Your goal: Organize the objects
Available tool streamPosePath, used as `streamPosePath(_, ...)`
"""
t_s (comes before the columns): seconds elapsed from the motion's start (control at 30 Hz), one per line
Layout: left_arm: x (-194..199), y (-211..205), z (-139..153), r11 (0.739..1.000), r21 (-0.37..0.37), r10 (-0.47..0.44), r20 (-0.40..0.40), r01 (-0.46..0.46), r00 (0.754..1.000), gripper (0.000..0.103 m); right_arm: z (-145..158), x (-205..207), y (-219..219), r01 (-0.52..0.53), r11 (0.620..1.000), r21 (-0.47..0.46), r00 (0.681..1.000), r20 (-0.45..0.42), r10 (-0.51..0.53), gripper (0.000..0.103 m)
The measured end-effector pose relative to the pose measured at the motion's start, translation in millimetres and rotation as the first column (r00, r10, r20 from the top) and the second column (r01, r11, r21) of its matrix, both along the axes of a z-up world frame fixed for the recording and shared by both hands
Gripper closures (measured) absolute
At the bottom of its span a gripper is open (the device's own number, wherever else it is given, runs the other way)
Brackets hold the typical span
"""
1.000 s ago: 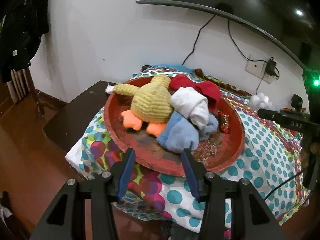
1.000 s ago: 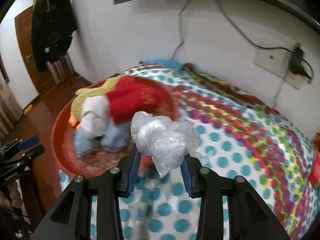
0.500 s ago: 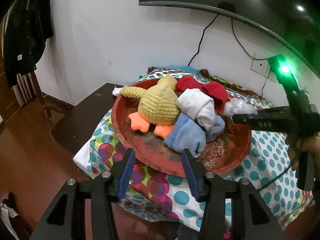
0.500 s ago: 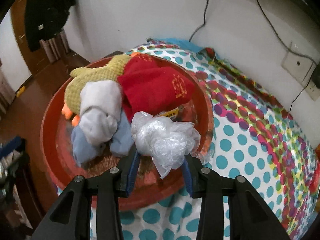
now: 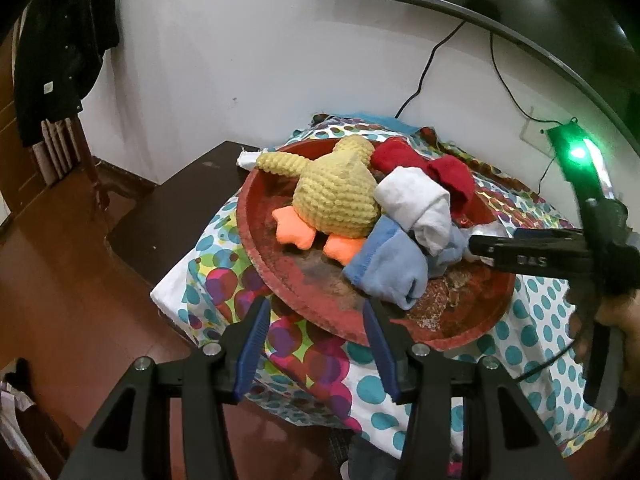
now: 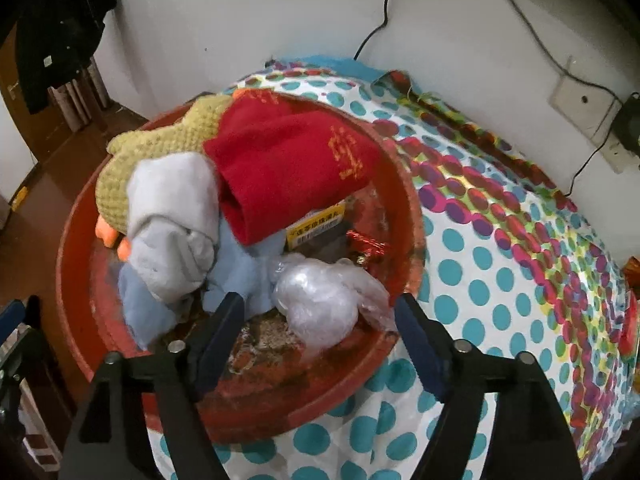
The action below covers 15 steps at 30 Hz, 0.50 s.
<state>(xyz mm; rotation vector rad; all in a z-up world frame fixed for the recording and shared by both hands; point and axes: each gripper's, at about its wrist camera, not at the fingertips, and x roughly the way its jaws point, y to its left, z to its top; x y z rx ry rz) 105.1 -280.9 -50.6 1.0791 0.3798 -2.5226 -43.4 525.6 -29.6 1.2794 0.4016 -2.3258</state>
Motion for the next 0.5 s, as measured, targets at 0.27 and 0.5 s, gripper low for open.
streamPosePath(0.27,-14,-5,28,1.0,-0.001,0.008,-0.004,-0.008,1.0,0.053,45,65,149,0.064,0.998,0.024,0.996,-0.064,-0.062,0.003)
streamPosePath(0.5,-40,2,45,1.0,-0.022,-0.016,0.039,0.017,0.999,0.052,52,110,235,0.043,0.998,0.042,0.998,-0.043,-0.041,0.001)
